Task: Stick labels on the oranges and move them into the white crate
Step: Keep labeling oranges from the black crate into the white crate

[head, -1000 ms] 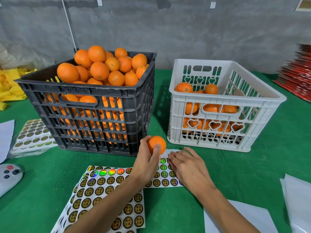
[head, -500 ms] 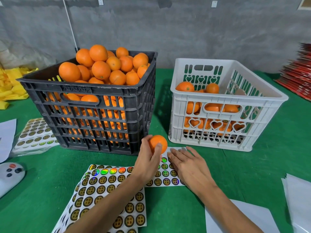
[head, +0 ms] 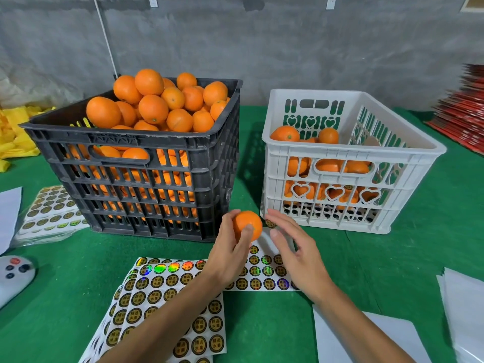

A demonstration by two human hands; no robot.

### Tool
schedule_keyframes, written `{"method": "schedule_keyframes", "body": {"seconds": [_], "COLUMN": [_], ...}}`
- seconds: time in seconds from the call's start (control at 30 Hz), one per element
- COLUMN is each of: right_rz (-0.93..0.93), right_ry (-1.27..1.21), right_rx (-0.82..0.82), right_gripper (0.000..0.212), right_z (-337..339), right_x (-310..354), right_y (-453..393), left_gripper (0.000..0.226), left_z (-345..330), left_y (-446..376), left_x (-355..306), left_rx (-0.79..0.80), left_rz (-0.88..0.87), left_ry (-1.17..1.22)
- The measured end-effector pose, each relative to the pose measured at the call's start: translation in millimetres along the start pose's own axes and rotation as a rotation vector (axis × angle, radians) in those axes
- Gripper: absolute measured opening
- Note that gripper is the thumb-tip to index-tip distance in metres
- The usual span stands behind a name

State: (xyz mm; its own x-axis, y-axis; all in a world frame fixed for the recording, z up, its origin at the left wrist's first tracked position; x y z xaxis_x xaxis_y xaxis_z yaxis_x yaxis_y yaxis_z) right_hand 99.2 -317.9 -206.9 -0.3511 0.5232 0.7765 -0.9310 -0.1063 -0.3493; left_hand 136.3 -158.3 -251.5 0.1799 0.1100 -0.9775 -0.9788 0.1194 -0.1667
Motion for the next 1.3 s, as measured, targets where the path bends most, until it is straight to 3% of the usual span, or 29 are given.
{"method": "schedule_keyframes", "body": {"seconds": [0.13,0.33,0.53,0.67,0.93,1.1,1.3], "right_rz": [-0.073,-0.076,-0.108,0.025,-0.033,-0.058,-0.023], "right_ry": [-0.095,0.045,0.204,0.386,0.399,0.414,0.453], "right_rx": [0.071,0.158,0.163,0.146,0.149,0.116,0.102], "right_gripper": [0.036,0.050,0.080,0.081,0.078,0.077,0.075], "right_z": [-12,-22,-25,-24,-25,-22,-25], "right_x": [-6,-8,-15,-3,-16,-19,-21], "right_y": [2,5,6,6,3,2,4], "left_gripper": [0.053,0.056,0.055,0.052,0.054,0.056,0.057], "left_z": [-11,-13,-12,-8,-10,1,-1], "left_y": [4,4,3,0,5,6,-29], "left_x": [-5,-8,-7,-3,-18,-68,-195], "left_rx": [0.095,0.117,0.086,0.049,0.058,0.045,-0.008], "left_rz": [-0.041,-0.060,-0.050,-0.025,-0.070,-0.210,-0.536], "left_ry": [-0.018,0.051,0.108,0.124,0.149,0.180,-0.024]}}
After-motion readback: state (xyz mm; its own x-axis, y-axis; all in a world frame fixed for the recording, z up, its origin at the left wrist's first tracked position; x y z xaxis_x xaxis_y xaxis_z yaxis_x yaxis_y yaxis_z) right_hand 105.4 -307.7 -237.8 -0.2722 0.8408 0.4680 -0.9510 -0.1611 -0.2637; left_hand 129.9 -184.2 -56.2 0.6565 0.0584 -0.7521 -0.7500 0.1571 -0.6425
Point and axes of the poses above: each hand's wrist, its own y-axis away from the middle knuckle, its own z-axis out of the back of the hand, x = y × z, the point moved 10 cm from there along -y, towards the middle knuckle, and after that the axes turned 13 degrees about y, right-handed, at the moved point
